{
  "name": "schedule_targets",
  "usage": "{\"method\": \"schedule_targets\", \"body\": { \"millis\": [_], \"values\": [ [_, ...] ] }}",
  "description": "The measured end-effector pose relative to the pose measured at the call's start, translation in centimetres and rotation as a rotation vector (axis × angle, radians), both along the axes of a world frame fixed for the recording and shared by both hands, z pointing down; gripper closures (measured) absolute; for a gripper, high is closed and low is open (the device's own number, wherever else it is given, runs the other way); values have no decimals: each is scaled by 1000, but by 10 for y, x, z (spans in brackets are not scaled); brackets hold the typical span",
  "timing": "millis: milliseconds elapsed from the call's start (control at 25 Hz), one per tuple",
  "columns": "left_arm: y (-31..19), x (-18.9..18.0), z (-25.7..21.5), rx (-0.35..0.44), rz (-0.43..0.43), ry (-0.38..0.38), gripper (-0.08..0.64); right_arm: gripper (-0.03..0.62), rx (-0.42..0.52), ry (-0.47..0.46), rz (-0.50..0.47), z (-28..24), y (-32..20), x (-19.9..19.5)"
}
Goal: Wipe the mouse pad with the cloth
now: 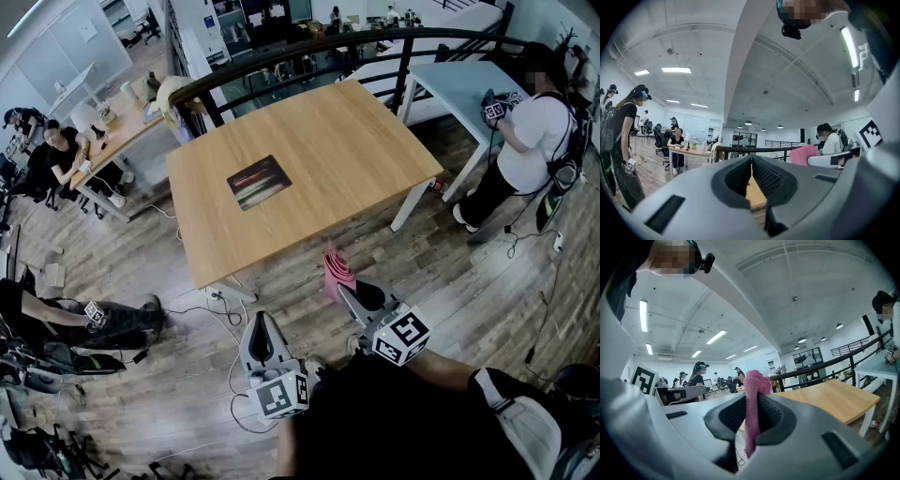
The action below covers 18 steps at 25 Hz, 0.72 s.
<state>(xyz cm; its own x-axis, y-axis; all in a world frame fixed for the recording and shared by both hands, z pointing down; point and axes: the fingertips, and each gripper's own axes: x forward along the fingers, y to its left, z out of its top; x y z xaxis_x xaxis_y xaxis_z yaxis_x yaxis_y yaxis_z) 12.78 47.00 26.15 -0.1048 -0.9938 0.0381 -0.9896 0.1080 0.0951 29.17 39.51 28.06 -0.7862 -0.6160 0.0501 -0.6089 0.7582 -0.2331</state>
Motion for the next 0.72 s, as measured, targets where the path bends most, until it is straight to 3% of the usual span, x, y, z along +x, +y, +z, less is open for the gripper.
{"method": "schedule_targets", "body": {
  "millis": [720],
  "values": [
    [-14, 21, 6, -11, 1, -2, 535, 534, 2, -54, -4, -8, -16, 19]
  ]
}}
